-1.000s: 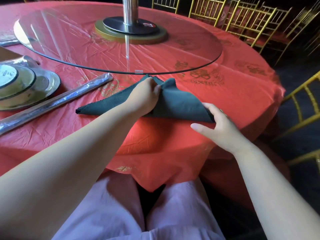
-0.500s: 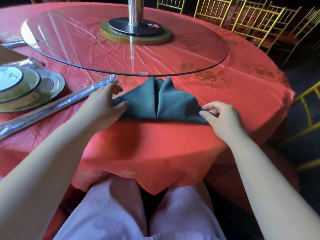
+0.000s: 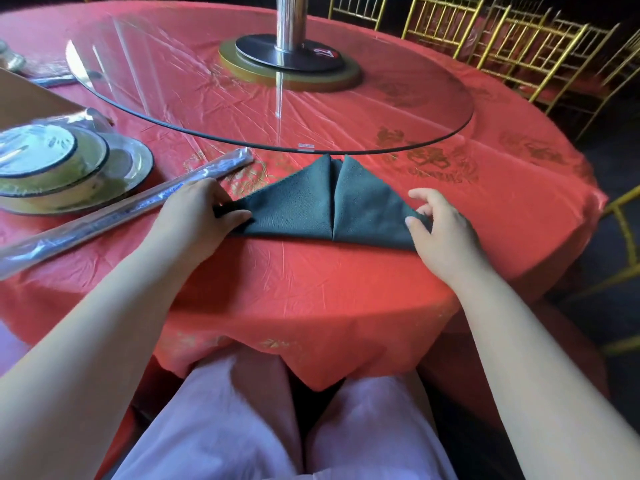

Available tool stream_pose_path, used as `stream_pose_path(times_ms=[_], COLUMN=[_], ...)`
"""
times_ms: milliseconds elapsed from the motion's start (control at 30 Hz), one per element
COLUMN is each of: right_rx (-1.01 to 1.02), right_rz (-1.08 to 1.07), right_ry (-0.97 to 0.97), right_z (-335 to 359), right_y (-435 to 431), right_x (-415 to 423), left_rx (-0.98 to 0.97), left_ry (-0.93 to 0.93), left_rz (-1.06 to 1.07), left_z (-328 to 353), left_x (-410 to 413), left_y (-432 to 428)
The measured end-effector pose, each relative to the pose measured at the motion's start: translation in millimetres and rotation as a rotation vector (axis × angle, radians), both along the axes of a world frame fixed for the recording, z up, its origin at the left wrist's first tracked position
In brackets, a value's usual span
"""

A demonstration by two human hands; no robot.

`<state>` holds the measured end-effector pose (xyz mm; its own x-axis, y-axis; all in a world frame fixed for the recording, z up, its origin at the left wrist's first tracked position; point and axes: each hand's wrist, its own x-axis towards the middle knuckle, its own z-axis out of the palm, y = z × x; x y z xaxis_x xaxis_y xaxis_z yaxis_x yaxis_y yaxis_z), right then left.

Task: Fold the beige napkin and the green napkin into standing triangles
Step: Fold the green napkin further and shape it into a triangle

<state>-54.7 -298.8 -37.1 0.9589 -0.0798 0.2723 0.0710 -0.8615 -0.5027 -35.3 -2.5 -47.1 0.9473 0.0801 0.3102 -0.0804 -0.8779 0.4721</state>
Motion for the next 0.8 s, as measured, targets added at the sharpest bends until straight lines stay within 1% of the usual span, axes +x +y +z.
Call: stream_pose_path(times_ms=[100, 267, 367, 500, 567, 633, 700, 733, 800], right_rx=[-0.041, -0.027, -0.030, -0.035, -0.021, 0.002, 0.006, 0.003, -0.002], right_rz=[-0.016, -0.022, -0.032, -0.054, -0.067, -0.075, -0.073, -0.071, -0.071], right_ry=[0.021, -0.100, -0.089, -0.024, -0.018, 0.001, 0.033, 0.044, 0.058], right_z=[-1, 8, 8, -4, -6, -6, -5, -4, -4], right_y=[3, 0, 0, 3, 2, 0, -1, -2, -3], right_x=[3, -4, -6, -3, -2, 0, 3, 5, 6], left_rx=[0.012, -0.019, -0.033, 0.062, 0.119, 0.160, 0.211, 0.240, 0.281], left_ry=[-0.031, -0.113, -0.114, -0.044, -0.079, -0.133, -0.133, -0.098, 0.032], left_rz=[0.012, -0.027, -0.069, -0.034, -0.004, -0.077, -0.232, -0.297, -0.356], left_z=[0, 6, 8, 0, -5, -5, 1, 5, 8], left_x=[-1, -11, -15, -21, -24, -26, -26, -25, -21], left_y=[0, 4, 10, 13, 10, -4, -28, -43, -70])
